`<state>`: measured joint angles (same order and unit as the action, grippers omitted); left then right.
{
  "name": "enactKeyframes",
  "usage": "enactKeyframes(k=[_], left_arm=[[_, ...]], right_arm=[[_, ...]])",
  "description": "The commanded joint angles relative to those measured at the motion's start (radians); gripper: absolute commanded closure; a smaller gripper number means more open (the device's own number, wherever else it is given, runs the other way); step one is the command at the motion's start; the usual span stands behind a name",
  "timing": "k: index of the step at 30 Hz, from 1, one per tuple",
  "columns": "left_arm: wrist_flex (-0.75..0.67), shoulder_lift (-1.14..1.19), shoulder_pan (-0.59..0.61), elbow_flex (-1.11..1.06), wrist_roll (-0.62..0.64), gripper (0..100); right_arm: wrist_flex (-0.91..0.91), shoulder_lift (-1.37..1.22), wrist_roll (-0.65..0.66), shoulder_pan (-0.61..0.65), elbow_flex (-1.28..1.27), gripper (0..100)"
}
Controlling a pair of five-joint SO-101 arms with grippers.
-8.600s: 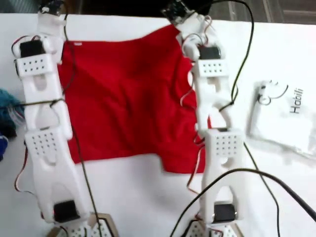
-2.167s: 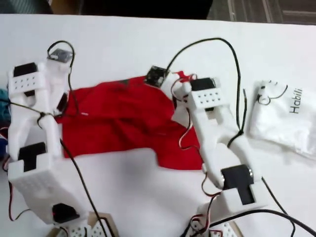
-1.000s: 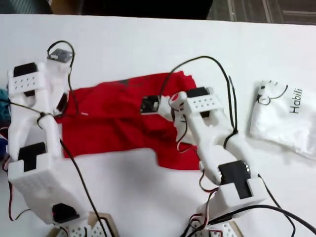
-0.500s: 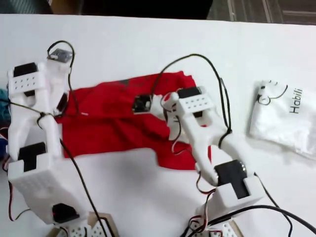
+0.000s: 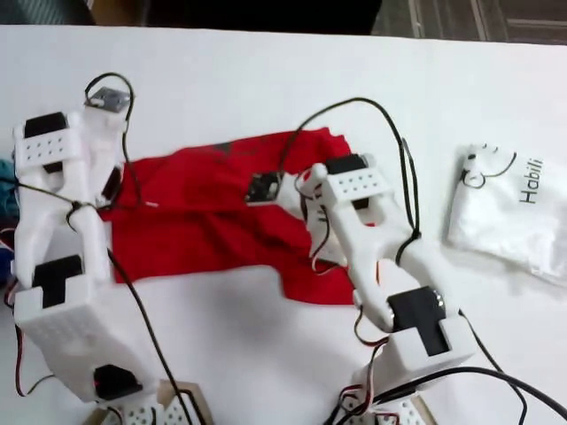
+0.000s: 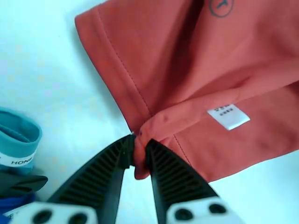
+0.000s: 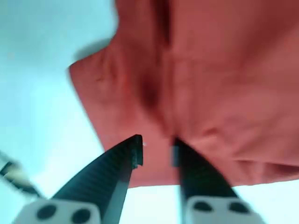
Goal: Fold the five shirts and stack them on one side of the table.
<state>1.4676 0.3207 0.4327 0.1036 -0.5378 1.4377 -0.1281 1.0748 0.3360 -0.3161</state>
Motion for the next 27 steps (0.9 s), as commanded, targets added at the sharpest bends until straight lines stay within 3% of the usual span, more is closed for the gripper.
enactKeyframes(k=[1,17,24,27], left_arm=[[-0.008,-0.068,-0.009,0.004,-0.003,98],[-0.008,-0.068,-0.009,0.004,-0.003,98],[-0.008,-0.068,-0.009,0.004,-0.005,98],[-0.008,-0.068,-0.009,0.004,-0.005,98]], right_arm=[[0.041,0.013,0.0,-0.004,0.029,75.5],[-0.252,0.002,0.0,-0.012,-0.106,76.6],[-0.277,0.004,-0.006,-0.059,-0.097,91.4],[-0.282,0.004,-0.006,-0.088,-0.094,92.0]])
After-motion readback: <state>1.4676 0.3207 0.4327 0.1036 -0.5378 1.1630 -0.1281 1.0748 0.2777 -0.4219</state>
